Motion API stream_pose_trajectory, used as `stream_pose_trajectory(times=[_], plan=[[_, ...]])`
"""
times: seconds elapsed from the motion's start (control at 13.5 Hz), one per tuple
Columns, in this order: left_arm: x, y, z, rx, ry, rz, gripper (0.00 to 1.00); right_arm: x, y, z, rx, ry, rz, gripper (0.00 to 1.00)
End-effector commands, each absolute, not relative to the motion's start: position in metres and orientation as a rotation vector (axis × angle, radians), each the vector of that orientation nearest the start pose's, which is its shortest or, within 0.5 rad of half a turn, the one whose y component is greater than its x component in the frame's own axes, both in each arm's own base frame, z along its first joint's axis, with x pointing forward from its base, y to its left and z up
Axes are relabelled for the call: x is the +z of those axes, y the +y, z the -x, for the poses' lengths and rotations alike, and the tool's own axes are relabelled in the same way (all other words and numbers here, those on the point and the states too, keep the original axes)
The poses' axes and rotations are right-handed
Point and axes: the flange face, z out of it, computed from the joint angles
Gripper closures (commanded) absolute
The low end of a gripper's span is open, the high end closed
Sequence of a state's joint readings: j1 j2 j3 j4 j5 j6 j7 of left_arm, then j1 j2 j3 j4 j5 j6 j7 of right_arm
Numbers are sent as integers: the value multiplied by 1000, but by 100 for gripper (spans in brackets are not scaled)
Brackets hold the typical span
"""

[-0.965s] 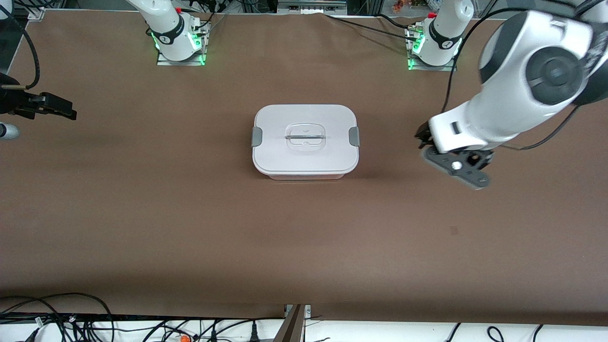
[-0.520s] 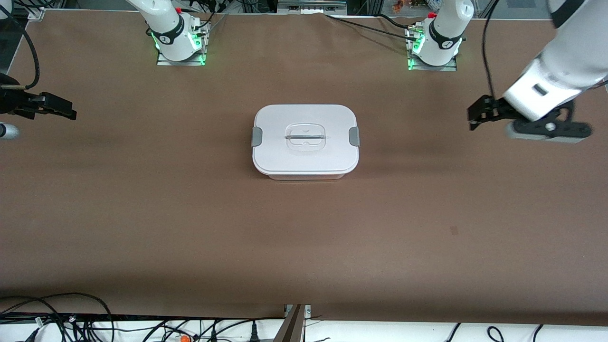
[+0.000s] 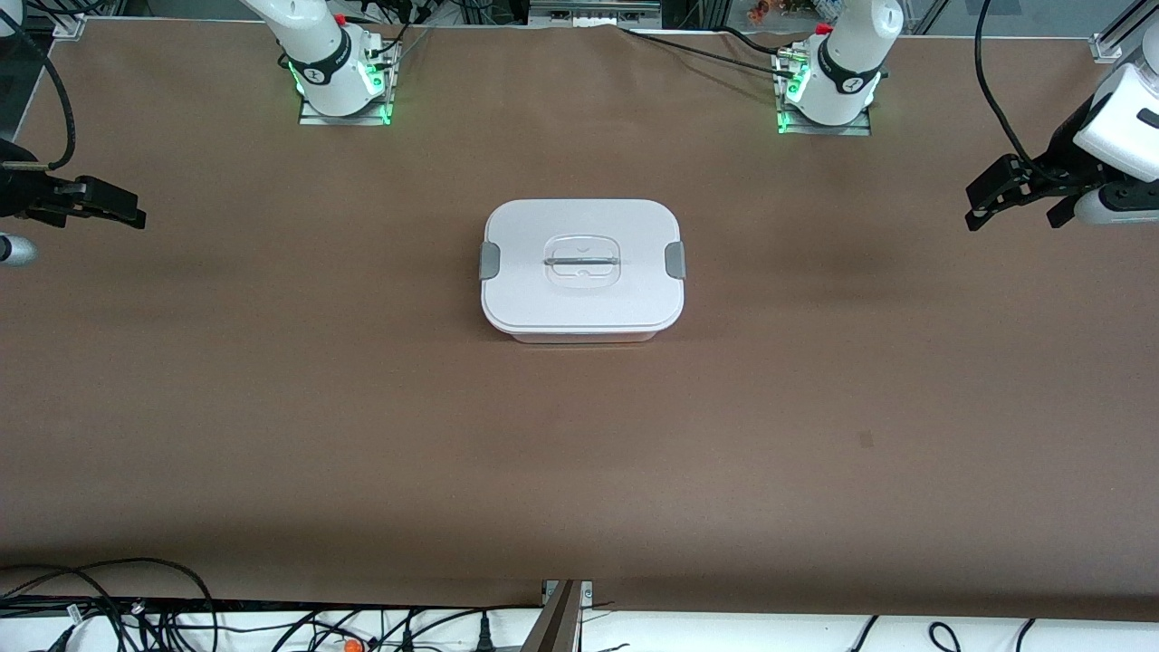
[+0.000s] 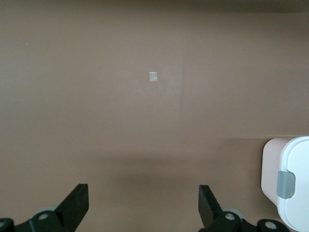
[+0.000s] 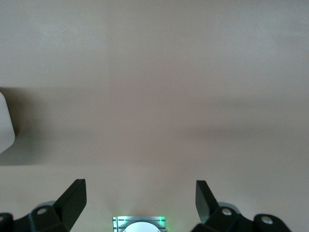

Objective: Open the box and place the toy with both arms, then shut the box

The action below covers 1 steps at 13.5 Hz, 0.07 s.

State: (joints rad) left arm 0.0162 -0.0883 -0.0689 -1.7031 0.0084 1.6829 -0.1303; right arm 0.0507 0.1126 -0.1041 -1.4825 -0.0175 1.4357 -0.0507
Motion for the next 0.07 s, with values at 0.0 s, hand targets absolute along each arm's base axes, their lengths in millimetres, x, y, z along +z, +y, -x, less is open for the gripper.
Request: stream_pose_trajectory(times=[0.0], plan=[[620, -32, -529, -94, -102, 3140, 0, 596, -28, -571, 239, -13, 3142, 0]])
